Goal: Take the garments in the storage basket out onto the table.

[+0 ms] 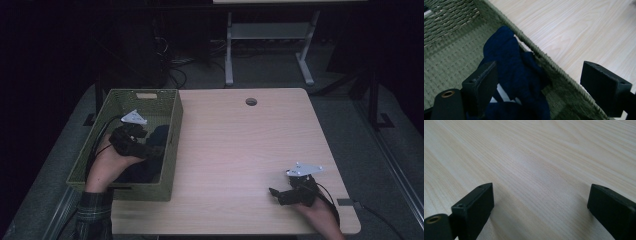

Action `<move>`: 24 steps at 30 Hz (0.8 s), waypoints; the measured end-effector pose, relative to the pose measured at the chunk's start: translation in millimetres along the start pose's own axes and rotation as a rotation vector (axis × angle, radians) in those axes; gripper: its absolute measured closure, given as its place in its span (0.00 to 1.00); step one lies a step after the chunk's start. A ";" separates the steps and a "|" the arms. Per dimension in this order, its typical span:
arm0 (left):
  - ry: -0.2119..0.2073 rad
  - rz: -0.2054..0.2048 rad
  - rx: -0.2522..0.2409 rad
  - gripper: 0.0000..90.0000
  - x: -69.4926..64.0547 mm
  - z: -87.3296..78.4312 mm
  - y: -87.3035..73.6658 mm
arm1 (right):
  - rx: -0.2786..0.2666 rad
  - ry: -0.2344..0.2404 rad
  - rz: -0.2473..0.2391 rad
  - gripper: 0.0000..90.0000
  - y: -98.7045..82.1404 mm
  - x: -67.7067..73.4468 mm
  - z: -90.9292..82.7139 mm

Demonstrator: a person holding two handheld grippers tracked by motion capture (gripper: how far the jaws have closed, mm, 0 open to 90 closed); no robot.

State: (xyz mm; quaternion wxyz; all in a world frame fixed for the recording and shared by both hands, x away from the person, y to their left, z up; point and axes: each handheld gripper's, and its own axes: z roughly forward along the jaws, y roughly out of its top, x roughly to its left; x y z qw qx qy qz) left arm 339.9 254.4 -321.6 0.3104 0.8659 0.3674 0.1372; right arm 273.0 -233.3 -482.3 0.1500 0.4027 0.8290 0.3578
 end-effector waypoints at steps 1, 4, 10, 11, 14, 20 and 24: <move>0.007 -0.003 0.003 0.16 2.3 -1.0 -2.0 | 0.001 -0.001 -0.003 0.07 0.0 -0.2 -0.1; 0.023 -0.018 0.020 0.16 6.4 -0.7 -6.5 | 0.000 0.000 0.000 0.07 0.0 0.0 0.0; 0.021 -0.032 0.048 0.16 10.4 4.6 -13.1 | 0.000 0.000 0.000 0.07 0.0 0.0 0.0; 0.020 -0.032 0.052 0.16 10.6 5.5 -13.9 | 0.001 0.000 0.001 0.07 0.0 0.0 -0.1; 0.021 -0.036 0.068 0.16 10.9 7.8 -16.3 | 0.000 0.000 0.001 0.07 0.0 0.0 0.0; 0.036 -0.049 0.112 0.16 11.4 12.9 -20.8 | 0.001 0.000 0.001 0.07 0.0 0.0 -0.1; 0.025 -0.055 0.131 0.16 12.9 17.7 -23.5 | 0.001 0.000 0.001 0.07 0.0 0.1 -0.1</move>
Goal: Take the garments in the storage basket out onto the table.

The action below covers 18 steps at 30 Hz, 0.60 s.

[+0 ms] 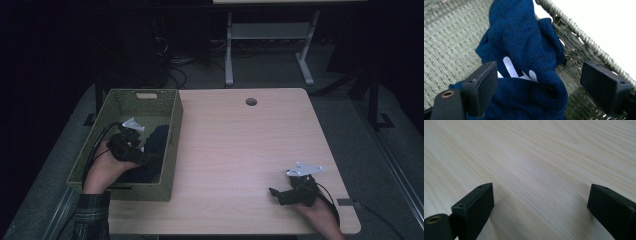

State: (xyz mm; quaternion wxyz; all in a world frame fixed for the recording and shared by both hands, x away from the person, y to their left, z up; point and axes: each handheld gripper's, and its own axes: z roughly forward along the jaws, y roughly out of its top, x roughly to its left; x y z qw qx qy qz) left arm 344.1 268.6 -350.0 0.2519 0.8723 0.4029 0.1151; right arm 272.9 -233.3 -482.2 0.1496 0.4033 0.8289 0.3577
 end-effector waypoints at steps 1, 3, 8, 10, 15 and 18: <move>0.000 0.000 0.000 0.16 0.0 0.0 0.0 | 0.000 0.000 0.000 0.07 0.0 0.0 0.0; -0.007 -0.004 0.017 0.16 1.0 4.0 -1.2 | 0.000 0.000 0.000 0.07 0.0 0.0 0.0; -0.018 -0.006 0.047 0.16 1.9 10.6 -2.8 | 0.000 0.000 0.000 0.07 0.0 0.0 0.0; -0.020 -0.004 0.061 0.16 2.2 13.4 -3.0 | 0.000 0.000 0.000 0.07 0.0 0.0 0.0; -0.026 0.002 0.096 0.16 2.7 21.8 -3.5 | 0.001 0.000 -0.002 0.07 0.0 -0.1 -0.1; -0.025 -0.002 0.121 0.16 4.6 28.1 -4.9 | 0.001 0.000 -0.001 0.07 0.0 -0.1 -0.1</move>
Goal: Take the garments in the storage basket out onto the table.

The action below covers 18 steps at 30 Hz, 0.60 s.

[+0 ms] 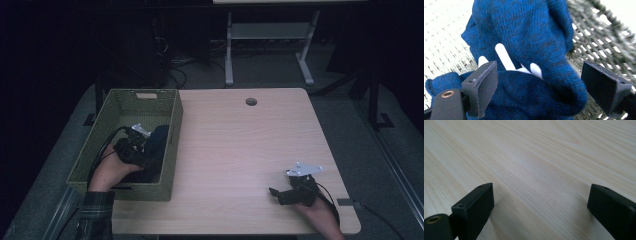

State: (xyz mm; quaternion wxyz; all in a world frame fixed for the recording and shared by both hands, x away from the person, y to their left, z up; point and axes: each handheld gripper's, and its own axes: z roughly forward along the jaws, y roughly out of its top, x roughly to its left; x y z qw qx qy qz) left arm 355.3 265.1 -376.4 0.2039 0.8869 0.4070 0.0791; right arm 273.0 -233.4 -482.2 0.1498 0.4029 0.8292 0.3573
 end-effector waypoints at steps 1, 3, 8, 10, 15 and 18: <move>0.004 0.000 0.008 0.16 0.7 1.3 -0.4 | 0.000 0.000 0.000 0.07 0.0 0.0 0.0; 0.005 -0.002 0.020 0.16 2.0 4.0 -1.0 | 0.000 0.000 0.000 0.07 0.0 0.0 0.0; 0.000 0.009 0.046 0.19 2.4 8.8 -0.4 | 0.000 0.000 -0.001 0.07 0.0 0.0 0.0; -0.005 0.014 0.053 0.22 2.6 9.2 -0.1 | 0.000 0.000 -0.001 0.07 0.0 -0.1 0.0; -0.007 0.026 0.055 0.22 1.4 11.1 -0.1 | 0.000 0.000 0.000 0.07 0.0 0.0 0.0; -0.001 0.038 0.067 0.22 1.9 13.3 0.2 | 0.000 0.000 -0.001 0.07 0.0 -0.1 0.0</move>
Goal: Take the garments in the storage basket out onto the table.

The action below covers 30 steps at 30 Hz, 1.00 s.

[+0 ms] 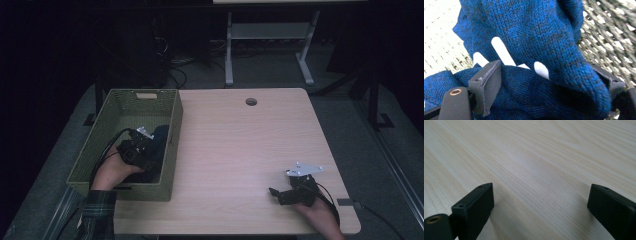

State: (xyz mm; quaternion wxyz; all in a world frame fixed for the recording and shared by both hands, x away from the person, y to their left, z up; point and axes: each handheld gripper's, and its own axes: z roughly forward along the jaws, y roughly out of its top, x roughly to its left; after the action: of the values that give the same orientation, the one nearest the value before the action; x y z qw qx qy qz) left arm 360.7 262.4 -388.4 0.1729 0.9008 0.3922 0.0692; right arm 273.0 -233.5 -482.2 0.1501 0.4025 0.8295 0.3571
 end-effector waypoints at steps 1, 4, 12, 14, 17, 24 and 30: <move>0.002 0.001 0.004 0.22 0.0 1.3 0.1 | 0.000 0.000 0.000 0.07 0.0 0.0 0.0; -0.006 0.010 0.013 0.24 0.2 3.1 0.5 | 0.000 0.000 0.001 0.07 0.0 0.0 0.0; -0.060 0.040 0.031 0.67 0.4 3.2 1.1 | 0.000 0.000 0.002 0.07 0.0 0.1 0.0; -0.052 0.039 0.030 0.78 1.1 2.6 1.2 | -0.001 0.000 0.003 0.07 0.1 0.1 0.0; -0.058 -0.001 0.019 0.84 8.7 -2.0 -0.5 | 0.000 0.000 0.002 0.07 0.0 0.2 0.0; -0.085 -0.003 -0.004 0.85 15.4 -9.9 -1.3 | 0.000 0.000 0.003 0.07 0.1 0.2 0.0; -0.074 -0.013 -0.026 0.86 15.4 -23.4 4.1 | 0.000 0.000 0.003 0.07 0.1 0.1 0.0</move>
State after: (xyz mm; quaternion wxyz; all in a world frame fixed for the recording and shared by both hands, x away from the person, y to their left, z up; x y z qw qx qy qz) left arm 368.0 277.0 -365.3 0.1993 0.8979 0.3904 0.0399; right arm 272.9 -233.4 -482.1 0.1495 0.4037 0.8288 0.3574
